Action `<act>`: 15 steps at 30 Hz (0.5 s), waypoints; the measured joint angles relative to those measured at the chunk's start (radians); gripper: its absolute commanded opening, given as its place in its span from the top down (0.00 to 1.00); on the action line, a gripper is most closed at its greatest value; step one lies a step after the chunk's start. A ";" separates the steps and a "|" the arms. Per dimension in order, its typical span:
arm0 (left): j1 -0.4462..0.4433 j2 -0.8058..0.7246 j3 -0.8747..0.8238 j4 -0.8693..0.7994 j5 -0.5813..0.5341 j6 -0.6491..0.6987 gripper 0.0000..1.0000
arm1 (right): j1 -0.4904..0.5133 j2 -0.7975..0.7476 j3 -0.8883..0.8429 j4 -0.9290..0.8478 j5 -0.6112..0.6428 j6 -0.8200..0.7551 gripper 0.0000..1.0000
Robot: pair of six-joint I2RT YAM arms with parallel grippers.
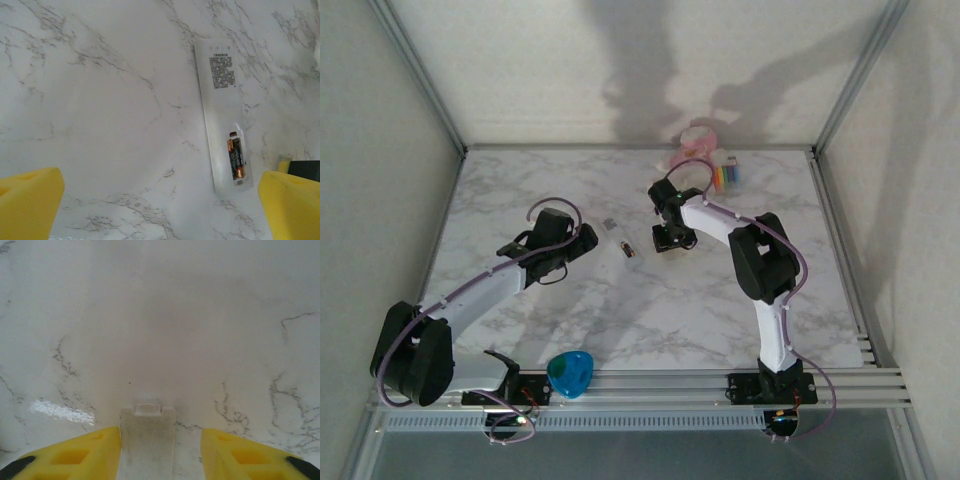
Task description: Load the batteries into the remote control
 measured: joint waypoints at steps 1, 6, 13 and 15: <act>0.000 0.000 0.000 0.000 0.000 0.000 0.01 | 0.000 0.002 0.001 0.000 0.000 0.000 0.56; 0.000 0.000 0.000 0.000 0.000 0.000 0.00 | 0.001 0.013 0.007 0.001 -0.003 -0.004 0.62; 0.000 0.000 0.000 -0.001 0.000 0.000 0.00 | 0.008 0.020 0.017 0.003 -0.002 -0.007 0.71; 0.000 0.000 -0.001 -0.001 0.000 0.000 0.00 | 0.012 0.020 0.018 0.004 -0.002 -0.006 0.75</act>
